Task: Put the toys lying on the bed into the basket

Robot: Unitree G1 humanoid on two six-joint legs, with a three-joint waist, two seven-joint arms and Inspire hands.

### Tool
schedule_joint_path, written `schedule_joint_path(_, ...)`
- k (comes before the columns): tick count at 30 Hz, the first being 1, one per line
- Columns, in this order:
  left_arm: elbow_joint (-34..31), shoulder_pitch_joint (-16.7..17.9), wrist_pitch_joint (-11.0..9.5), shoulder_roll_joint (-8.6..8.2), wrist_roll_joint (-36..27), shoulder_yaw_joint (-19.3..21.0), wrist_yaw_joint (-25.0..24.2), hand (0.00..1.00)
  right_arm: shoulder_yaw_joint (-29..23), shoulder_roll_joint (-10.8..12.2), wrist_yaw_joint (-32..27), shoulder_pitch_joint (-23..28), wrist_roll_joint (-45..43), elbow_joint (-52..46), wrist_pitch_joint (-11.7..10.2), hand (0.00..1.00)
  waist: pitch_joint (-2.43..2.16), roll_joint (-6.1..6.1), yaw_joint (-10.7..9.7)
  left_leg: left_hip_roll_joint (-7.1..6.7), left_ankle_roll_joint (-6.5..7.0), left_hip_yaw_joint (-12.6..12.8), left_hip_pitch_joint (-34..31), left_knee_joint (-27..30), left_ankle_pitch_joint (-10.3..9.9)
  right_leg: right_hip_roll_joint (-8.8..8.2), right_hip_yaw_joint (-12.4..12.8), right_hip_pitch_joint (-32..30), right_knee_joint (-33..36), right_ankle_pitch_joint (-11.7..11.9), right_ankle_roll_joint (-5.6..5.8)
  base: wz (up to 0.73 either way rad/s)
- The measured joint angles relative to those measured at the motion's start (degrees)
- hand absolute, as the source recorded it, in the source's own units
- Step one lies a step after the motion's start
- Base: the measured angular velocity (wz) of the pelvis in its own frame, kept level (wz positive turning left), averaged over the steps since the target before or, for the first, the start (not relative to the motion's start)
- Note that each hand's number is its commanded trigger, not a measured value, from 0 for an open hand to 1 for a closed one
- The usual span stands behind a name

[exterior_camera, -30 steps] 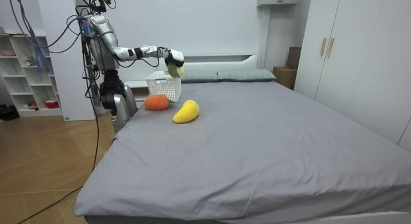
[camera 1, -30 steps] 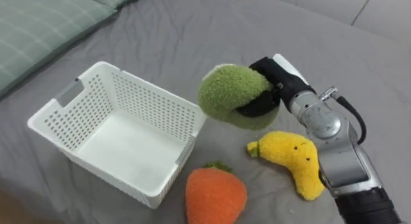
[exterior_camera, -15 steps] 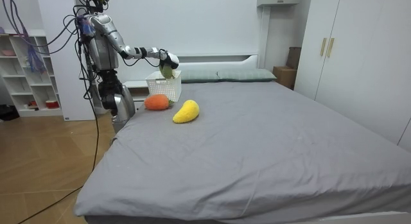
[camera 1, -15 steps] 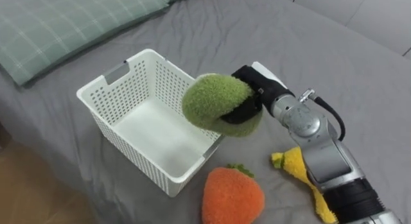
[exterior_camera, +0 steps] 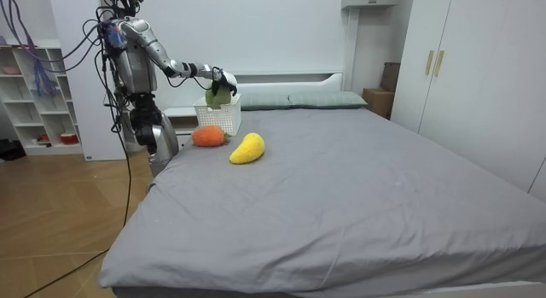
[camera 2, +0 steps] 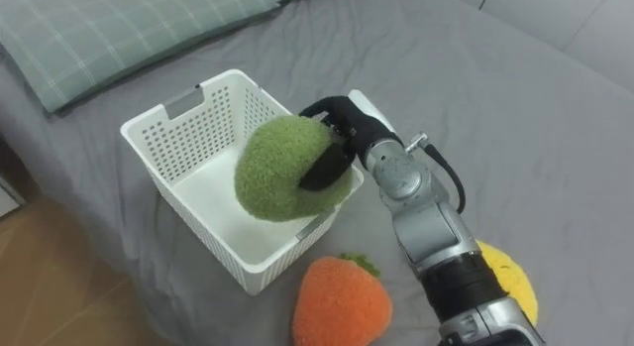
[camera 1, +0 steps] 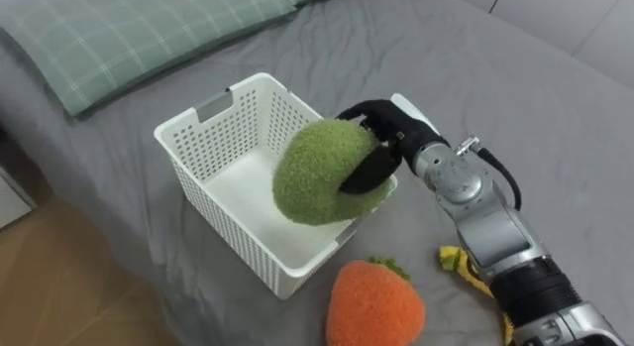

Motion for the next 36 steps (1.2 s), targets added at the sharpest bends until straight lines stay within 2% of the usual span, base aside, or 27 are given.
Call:
schedule_joint_path(11,0.0,-0.2,0.3,0.05,6.8,1.0,-0.2,0.00,0.0,0.0,-0.9,0.0,1.5,1.0,-0.1,0.00,0.00,-0.02,0.6,-0.18,0.04,-0.3,-0.1,0.0,0.0,0.00,0.3,0.0,0.0,0.0,0.07,0.00)
schedule_joint_path(21,0.0,-0.7,0.3,0.04,6.9,0.9,0.3,0.00,0.0,0.0,-2.4,0.0,4.4,1.0,-0.5,0.00,0.06,-0.24,0.5,-0.21,0.11,-0.2,0.1,0.0,0.1,-0.06,0.6,0.0,0.0,0.0,0.08,0.00)
schedule_joint_path(36,0.0,-0.8,0.3,0.04,6.9,0.7,0.3,0.00,0.0,-0.1,-4.4,0.0,4.4,1.0,-1.3,0.00,0.21,-0.02,-1.3,-0.29,0.16,-0.1,0.0,-0.1,0.1,-0.03,1.9,-0.2,0.0,0.0,0.09,0.00)
